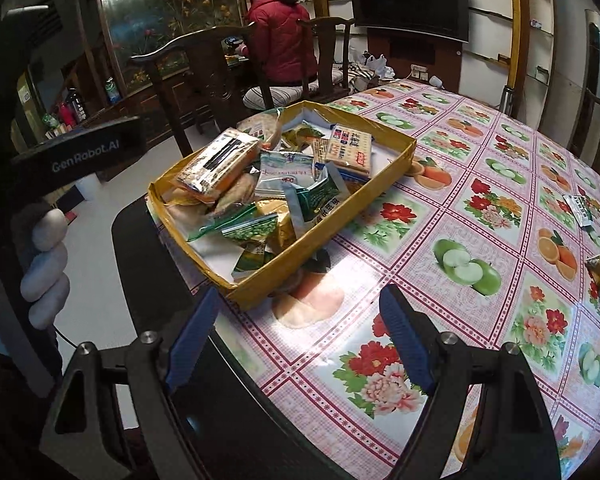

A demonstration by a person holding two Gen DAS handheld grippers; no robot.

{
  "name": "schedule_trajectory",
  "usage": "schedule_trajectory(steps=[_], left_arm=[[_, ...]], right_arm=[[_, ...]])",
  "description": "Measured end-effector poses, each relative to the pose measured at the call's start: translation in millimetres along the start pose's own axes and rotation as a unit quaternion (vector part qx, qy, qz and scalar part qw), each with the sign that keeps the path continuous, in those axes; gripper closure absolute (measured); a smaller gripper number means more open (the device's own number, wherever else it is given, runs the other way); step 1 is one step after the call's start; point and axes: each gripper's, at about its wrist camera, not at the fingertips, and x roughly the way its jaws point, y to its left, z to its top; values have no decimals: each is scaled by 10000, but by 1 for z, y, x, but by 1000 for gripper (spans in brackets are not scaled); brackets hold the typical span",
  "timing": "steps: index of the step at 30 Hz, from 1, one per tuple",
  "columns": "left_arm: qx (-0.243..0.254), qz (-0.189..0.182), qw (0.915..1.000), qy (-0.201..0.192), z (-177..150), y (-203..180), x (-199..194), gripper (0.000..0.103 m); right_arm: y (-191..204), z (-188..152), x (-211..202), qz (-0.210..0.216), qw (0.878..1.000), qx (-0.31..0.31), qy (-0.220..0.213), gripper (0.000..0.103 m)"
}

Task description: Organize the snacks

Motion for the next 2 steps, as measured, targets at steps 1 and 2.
schedule_trajectory(steps=[1,2], left_arm=[[45,-85,9999,72,-1,-2,2,3],[90,-155,9997,143,-1,-5,5,3]], right_arm=[[2,0,0,-1,10000,-5,-5,20],[2,0,-1,3,10000,-1,-11,20]])
